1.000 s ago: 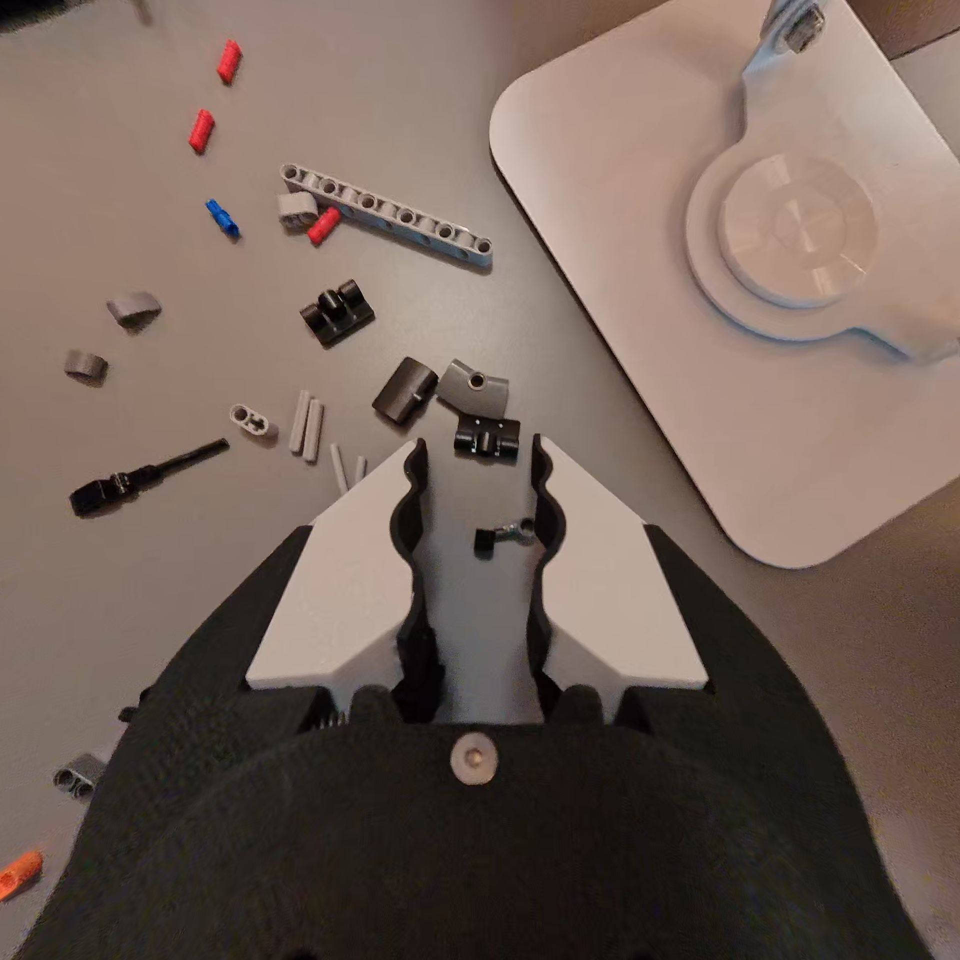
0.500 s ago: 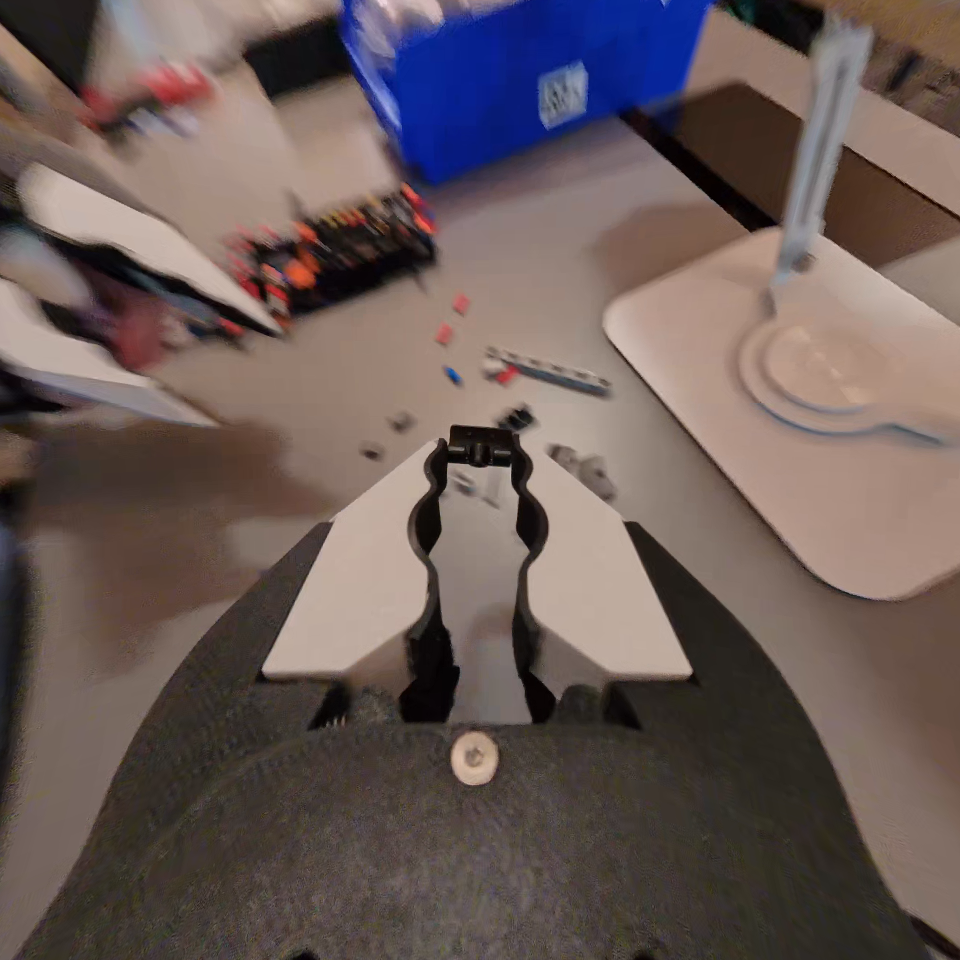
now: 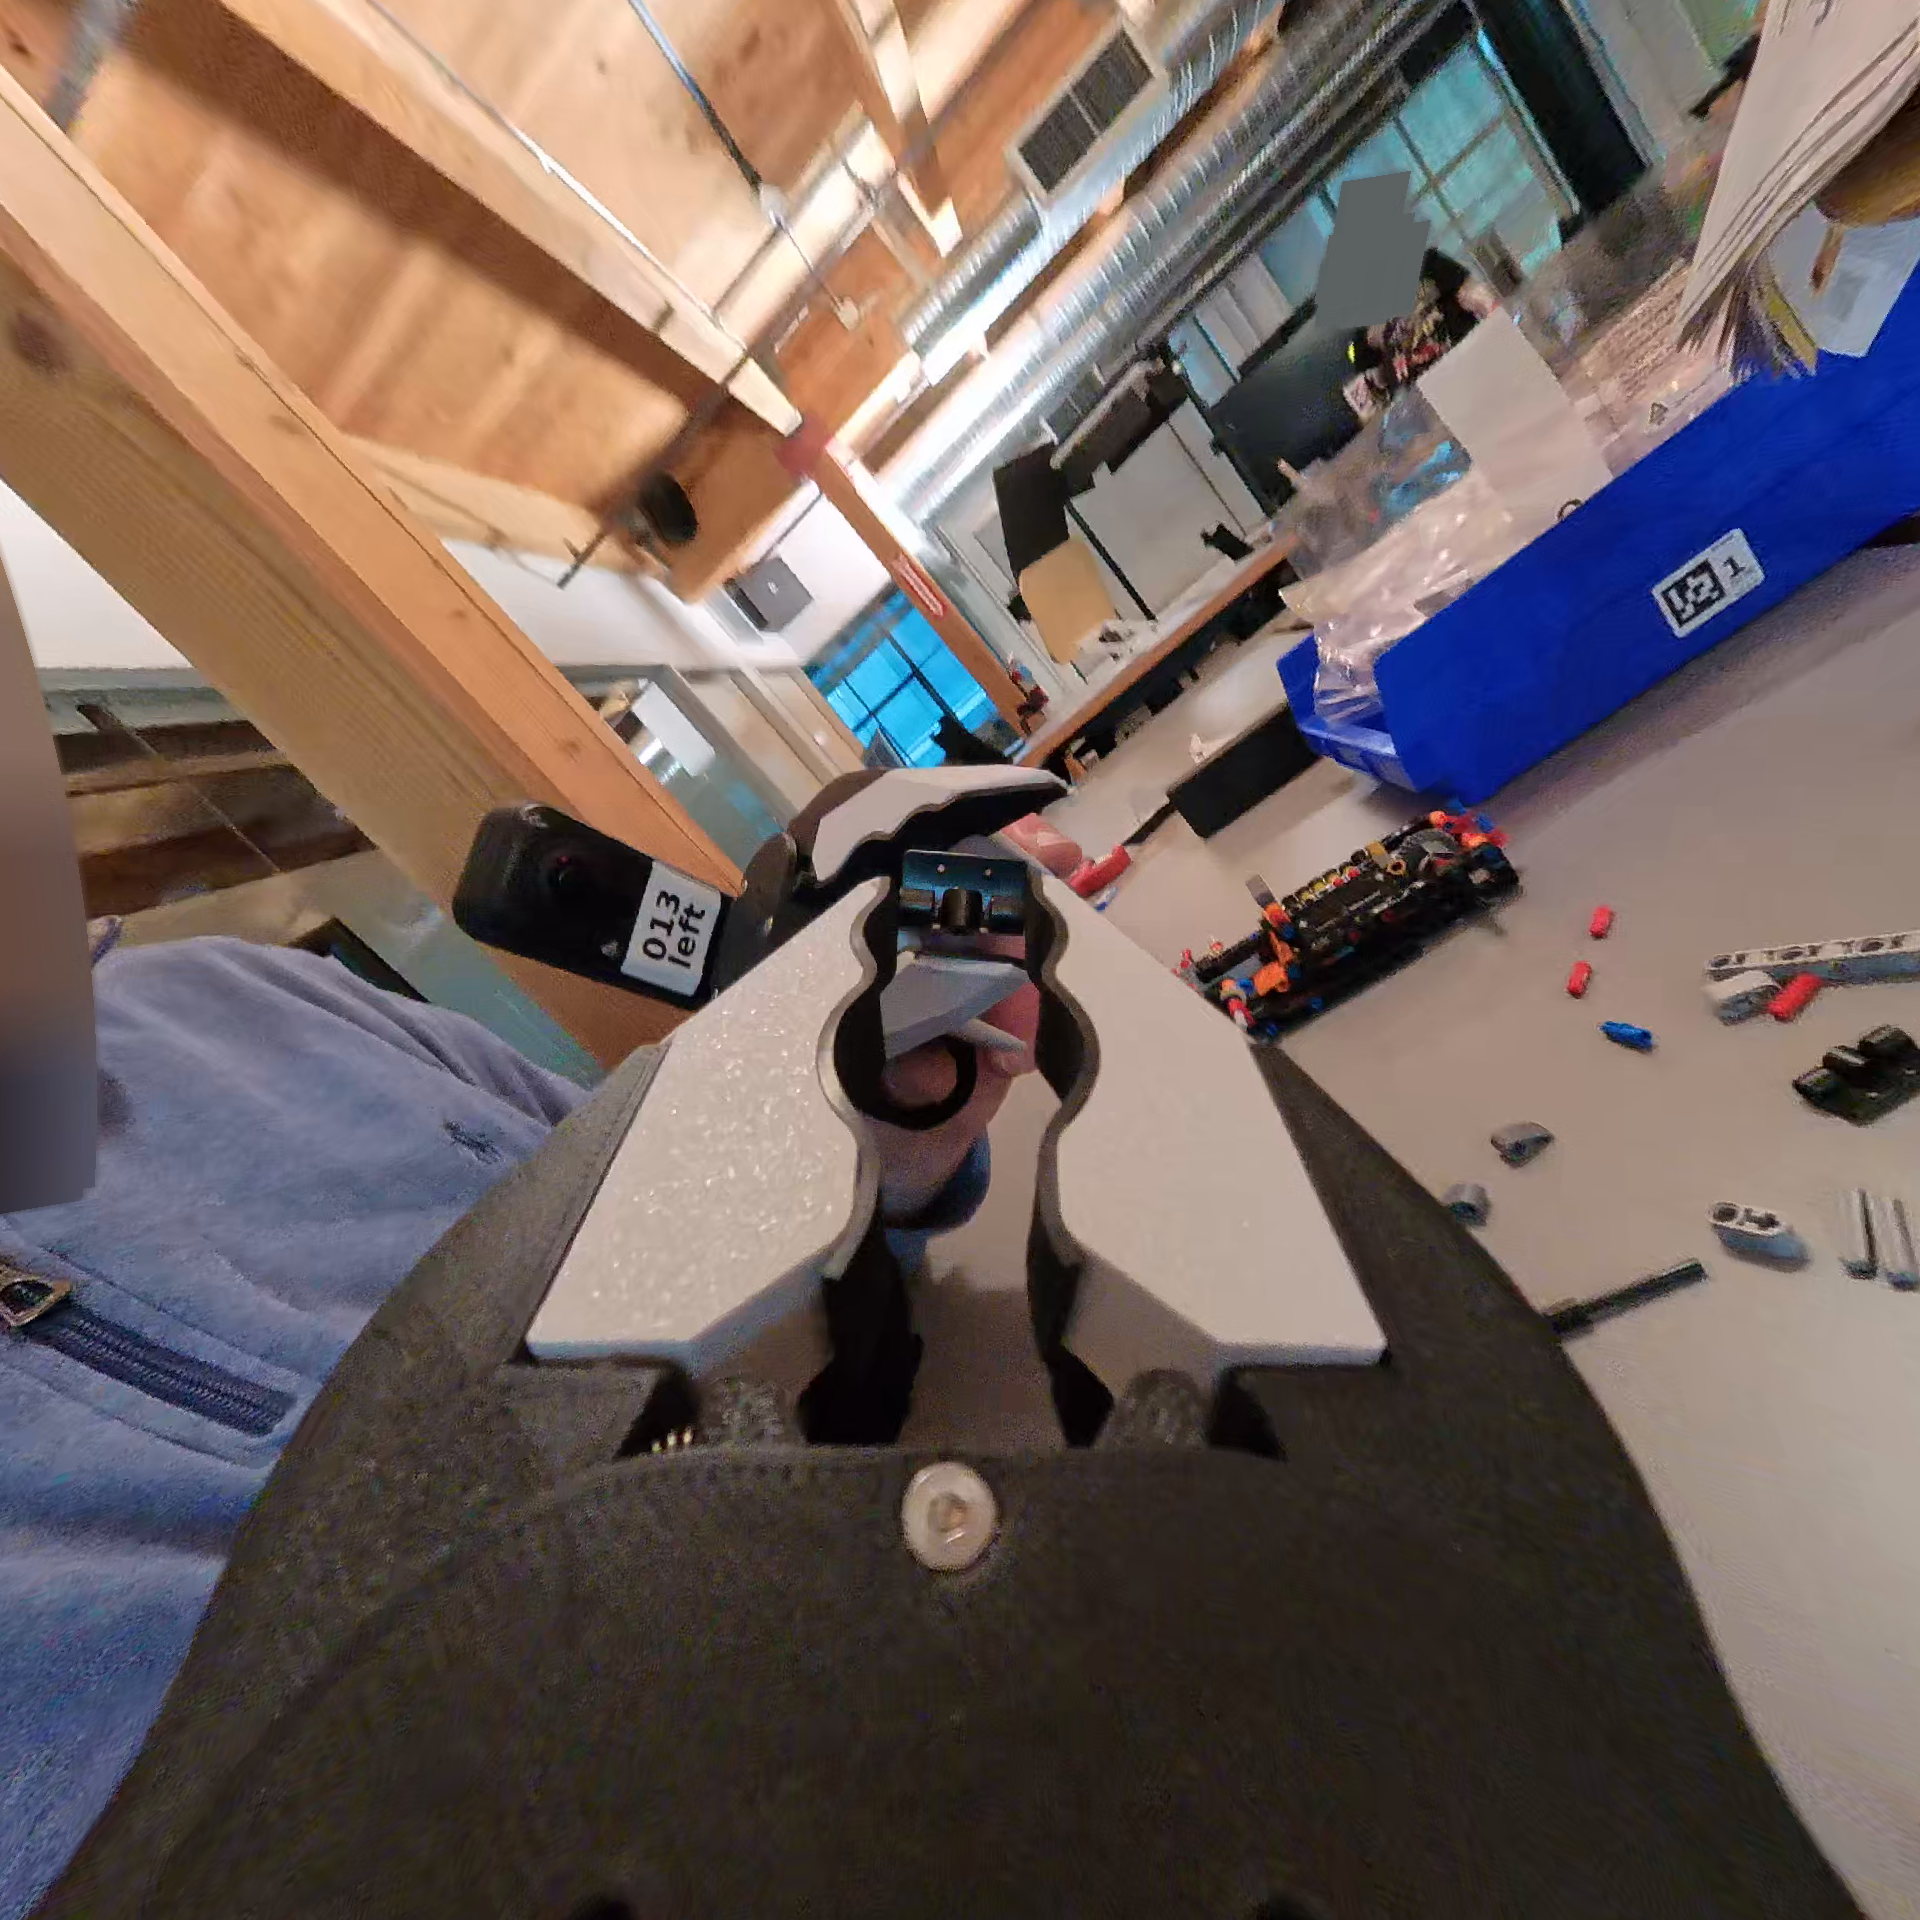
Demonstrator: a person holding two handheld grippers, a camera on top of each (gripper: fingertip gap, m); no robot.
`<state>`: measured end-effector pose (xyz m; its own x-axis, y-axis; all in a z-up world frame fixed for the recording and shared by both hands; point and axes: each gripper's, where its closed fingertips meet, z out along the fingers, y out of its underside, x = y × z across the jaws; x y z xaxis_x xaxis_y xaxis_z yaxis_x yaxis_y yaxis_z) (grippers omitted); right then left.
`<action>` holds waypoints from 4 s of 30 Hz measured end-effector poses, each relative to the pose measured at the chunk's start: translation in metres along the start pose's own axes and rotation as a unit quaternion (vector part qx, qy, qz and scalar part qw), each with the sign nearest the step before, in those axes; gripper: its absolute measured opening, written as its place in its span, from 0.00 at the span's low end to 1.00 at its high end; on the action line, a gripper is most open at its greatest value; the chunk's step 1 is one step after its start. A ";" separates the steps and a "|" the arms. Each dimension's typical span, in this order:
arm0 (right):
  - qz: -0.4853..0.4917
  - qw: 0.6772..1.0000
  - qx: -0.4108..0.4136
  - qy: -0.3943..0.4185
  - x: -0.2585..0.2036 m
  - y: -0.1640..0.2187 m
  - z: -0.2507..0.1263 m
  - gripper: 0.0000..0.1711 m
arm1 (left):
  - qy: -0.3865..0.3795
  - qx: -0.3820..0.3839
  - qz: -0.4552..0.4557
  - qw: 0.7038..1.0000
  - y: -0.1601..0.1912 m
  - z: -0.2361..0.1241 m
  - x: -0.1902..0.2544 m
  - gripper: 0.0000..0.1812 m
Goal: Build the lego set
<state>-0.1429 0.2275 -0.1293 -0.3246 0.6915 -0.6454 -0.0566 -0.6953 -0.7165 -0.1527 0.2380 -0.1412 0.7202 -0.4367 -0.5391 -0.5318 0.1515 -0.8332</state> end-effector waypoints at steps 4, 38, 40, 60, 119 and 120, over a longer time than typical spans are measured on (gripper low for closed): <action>0.027 0.998 0.054 -0.018 -0.003 -0.007 -0.005 0.12 | -0.023 0.018 0.007 1.000 -0.009 -0.005 -0.003 0.16; 0.138 0.977 0.151 -0.059 -0.007 0.014 0.006 0.12 | -0.069 0.038 0.066 0.995 -0.014 -0.018 0.018 0.07; 0.143 0.977 0.147 -0.062 -0.007 0.016 0.007 0.12 | -0.069 0.034 0.073 0.994 -0.013 -0.016 0.018 0.05; 0.028 0.996 0.048 0.073 0.017 0.016 -0.004 0.23 | -0.052 -0.006 0.010 0.999 0.016 -0.030 0.005 0.02; -0.291 0.771 -0.486 0.291 0.225 0.096 0.101 0.05 | -0.038 -0.143 -0.121 0.981 0.140 -0.121 -0.008 0.03; -0.290 0.773 -0.485 0.289 0.224 0.097 0.102 0.01 | -0.039 -0.143 -0.122 0.981 0.140 -0.121 -0.008 0.03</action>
<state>-0.3173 0.2954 -0.3164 -0.0177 0.9986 0.0488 0.7917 0.0438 -0.6093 -0.2869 0.1559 -0.2390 0.8671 -0.3589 -0.3454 -0.4355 -0.2094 -0.8755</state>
